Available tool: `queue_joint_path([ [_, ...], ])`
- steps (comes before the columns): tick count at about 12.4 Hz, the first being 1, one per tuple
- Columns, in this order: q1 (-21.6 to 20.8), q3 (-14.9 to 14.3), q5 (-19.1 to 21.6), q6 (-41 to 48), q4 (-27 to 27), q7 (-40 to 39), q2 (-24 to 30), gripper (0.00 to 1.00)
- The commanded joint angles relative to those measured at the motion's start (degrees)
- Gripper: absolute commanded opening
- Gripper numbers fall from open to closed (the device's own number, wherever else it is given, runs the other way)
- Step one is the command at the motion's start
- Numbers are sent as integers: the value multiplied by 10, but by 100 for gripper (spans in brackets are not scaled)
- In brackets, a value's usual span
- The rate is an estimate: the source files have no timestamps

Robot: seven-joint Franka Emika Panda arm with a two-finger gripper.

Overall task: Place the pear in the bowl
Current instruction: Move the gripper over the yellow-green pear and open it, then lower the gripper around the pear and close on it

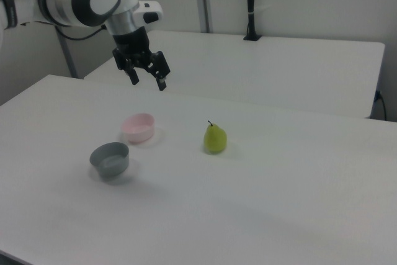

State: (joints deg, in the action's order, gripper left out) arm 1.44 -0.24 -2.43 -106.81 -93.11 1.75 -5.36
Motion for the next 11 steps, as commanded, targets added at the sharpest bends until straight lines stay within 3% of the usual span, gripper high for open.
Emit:
queue_joint_path([
  [1, 15, -2, -14, -13, 49, 4, -62, 100],
  [5, 30, -2, -42, -137, 32, 8, -110, 100],
  [11, 47, -2, -60, -217, 31, 8, -181, 100],
])
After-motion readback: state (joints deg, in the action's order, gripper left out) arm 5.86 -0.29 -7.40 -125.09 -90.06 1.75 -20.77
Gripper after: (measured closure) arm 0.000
